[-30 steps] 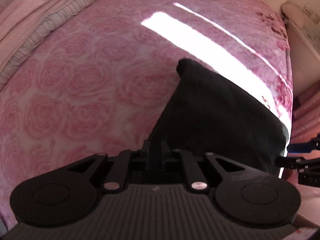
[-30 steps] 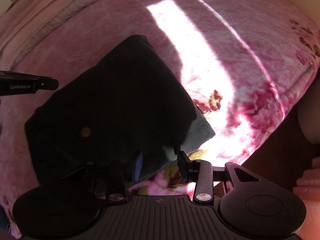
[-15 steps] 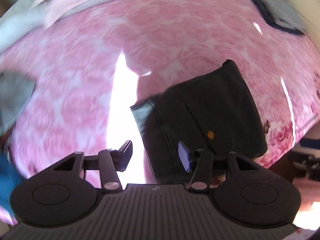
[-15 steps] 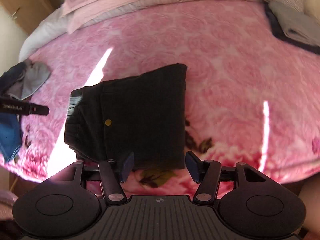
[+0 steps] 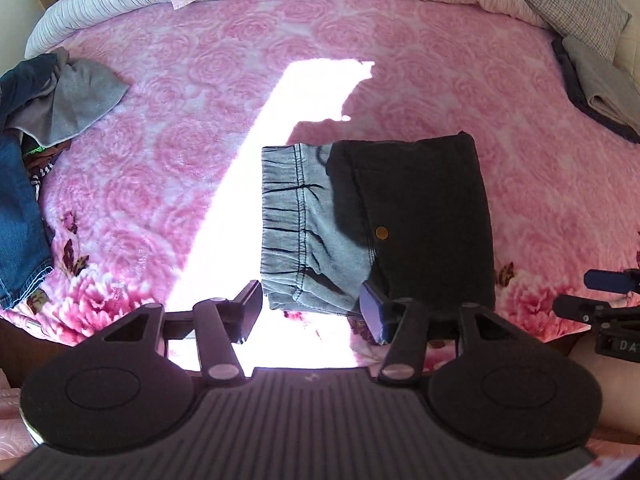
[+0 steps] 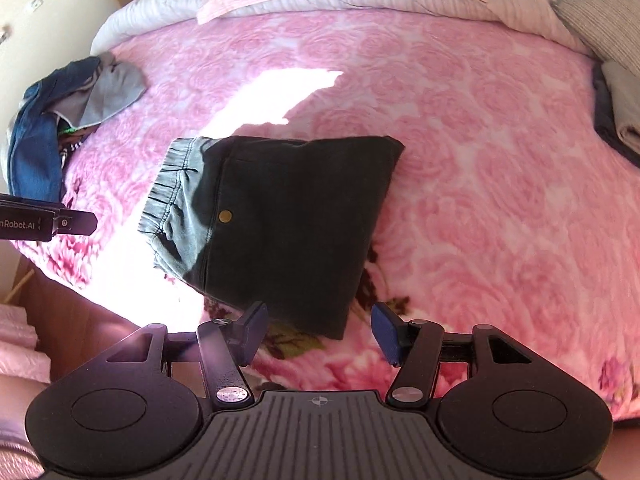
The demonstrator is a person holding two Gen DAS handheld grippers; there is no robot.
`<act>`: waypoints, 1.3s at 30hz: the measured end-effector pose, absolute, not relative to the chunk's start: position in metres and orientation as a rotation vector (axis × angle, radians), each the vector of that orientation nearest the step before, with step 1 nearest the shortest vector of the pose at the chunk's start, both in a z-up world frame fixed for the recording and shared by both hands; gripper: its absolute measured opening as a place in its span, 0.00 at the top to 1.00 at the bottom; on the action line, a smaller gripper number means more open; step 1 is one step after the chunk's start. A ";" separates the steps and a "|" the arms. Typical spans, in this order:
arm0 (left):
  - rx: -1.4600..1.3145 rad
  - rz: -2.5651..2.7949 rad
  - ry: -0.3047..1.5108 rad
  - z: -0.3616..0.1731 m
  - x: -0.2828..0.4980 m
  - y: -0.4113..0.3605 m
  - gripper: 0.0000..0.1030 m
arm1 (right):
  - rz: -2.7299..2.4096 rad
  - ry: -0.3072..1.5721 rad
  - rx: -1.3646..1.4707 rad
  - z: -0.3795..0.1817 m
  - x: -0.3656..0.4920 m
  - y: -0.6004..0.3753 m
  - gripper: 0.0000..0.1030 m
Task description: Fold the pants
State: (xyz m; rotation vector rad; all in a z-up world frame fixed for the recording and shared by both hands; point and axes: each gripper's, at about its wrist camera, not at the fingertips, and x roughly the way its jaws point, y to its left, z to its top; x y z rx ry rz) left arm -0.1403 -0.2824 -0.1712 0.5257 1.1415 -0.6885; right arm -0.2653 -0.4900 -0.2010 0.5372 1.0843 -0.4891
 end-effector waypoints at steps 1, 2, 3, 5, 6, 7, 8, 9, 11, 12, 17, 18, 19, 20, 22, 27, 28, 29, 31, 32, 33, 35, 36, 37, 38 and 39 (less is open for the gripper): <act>0.523 -0.691 1.138 -0.171 -0.139 -0.282 0.52 | -0.486 1.087 0.531 -0.201 -0.261 -0.490 0.47; 0.521 -0.696 1.137 -0.173 -0.135 -0.283 0.52 | -0.485 1.087 0.527 -0.200 -0.257 -0.490 0.47; 0.518 -0.701 1.134 -0.175 -0.132 -0.283 0.52 | -0.487 1.085 0.522 -0.200 -0.253 -0.491 0.47; 0.520 -0.707 1.135 -0.178 -0.124 -0.284 0.52 | -0.498 1.087 0.522 -0.200 -0.245 -0.493 0.47; 0.523 -0.708 1.138 -0.180 -0.119 -0.286 0.52 | -0.499 1.085 0.524 -0.200 -0.241 -0.494 0.47; 0.524 -0.713 1.137 -0.182 -0.115 -0.287 0.52 | -0.498 1.082 0.526 -0.200 -0.238 -0.495 0.47; 0.524 -0.720 1.134 -0.183 -0.110 -0.287 0.52 | -0.499 1.082 0.526 -0.201 -0.234 -0.496 0.47; 0.522 -0.727 1.132 -0.184 -0.105 -0.288 0.49 | -0.503 1.085 0.527 -0.202 -0.230 -0.497 0.47; 0.512 -0.746 1.130 -0.188 -0.095 -0.288 0.44 | -0.506 1.087 0.541 -0.206 -0.226 -0.502 0.47; 0.501 -0.758 1.125 -0.190 -0.090 -0.287 0.39 | -0.508 1.083 0.554 -0.211 -0.225 -0.504 0.47; 0.383 -0.790 1.193 -0.228 -0.043 -0.265 0.30 | -0.569 1.031 0.697 -0.244 -0.235 -0.533 0.47; 0.349 -0.796 1.222 -0.239 -0.033 -0.259 0.29 | -0.590 1.020 0.744 -0.253 -0.240 -0.541 0.47; 0.311 -0.810 1.256 -0.252 -0.024 -0.254 0.29 | -0.604 1.003 0.791 -0.262 -0.245 -0.549 0.47; 0.278 -0.817 1.292 -0.264 -0.016 -0.251 0.29 | -0.620 0.984 0.835 -0.270 -0.250 -0.556 0.47; 0.193 -0.844 1.349 -0.286 -0.003 -0.246 0.28 | -0.637 0.935 0.913 -0.286 -0.259 -0.569 0.47; -0.002 -0.922 1.445 -0.336 0.019 -0.250 0.28 | -0.640 0.809 1.110 -0.325 -0.274 -0.598 0.45; -0.024 -0.937 1.451 -0.344 0.021 -0.252 0.27 | -0.642 0.787 1.144 -0.333 -0.275 -0.602 0.45; -0.046 -0.954 1.463 -0.352 0.024 -0.253 0.27 | -0.637 0.767 1.173 -0.341 -0.276 -0.605 0.45; -0.098 -0.986 1.494 -0.367 0.030 -0.256 0.27 | -0.626 0.743 1.207 -0.355 -0.276 -0.612 0.45; -0.115 -0.995 1.504 -0.374 0.031 -0.257 0.27 | -0.608 0.729 1.229 -0.362 -0.277 -0.616 0.45; -0.126 -1.006 1.509 -0.380 0.033 -0.258 0.27 | -0.586 0.716 1.251 -0.369 -0.277 -0.618 0.45; -0.162 -1.030 1.527 -0.390 0.036 -0.258 0.27 | -0.550 0.694 1.297 -0.382 -0.277 -0.623 0.45; -0.187 -1.038 1.536 -0.395 0.038 -0.258 0.25 | -0.532 0.676 1.326 -0.389 -0.278 -0.626 0.45; -0.208 -1.050 1.536 -0.399 0.040 -0.259 0.25 | -0.513 0.650 1.357 -0.395 -0.279 -0.628 0.45; -0.221 -1.058 1.537 -0.401 0.041 -0.260 0.25 | -0.503 0.629 1.381 -0.400 -0.281 -0.629 0.45; -0.232 -1.060 1.540 -0.405 0.043 -0.262 0.25 | -0.493 0.616 1.397 -0.403 -0.280 -0.632 0.45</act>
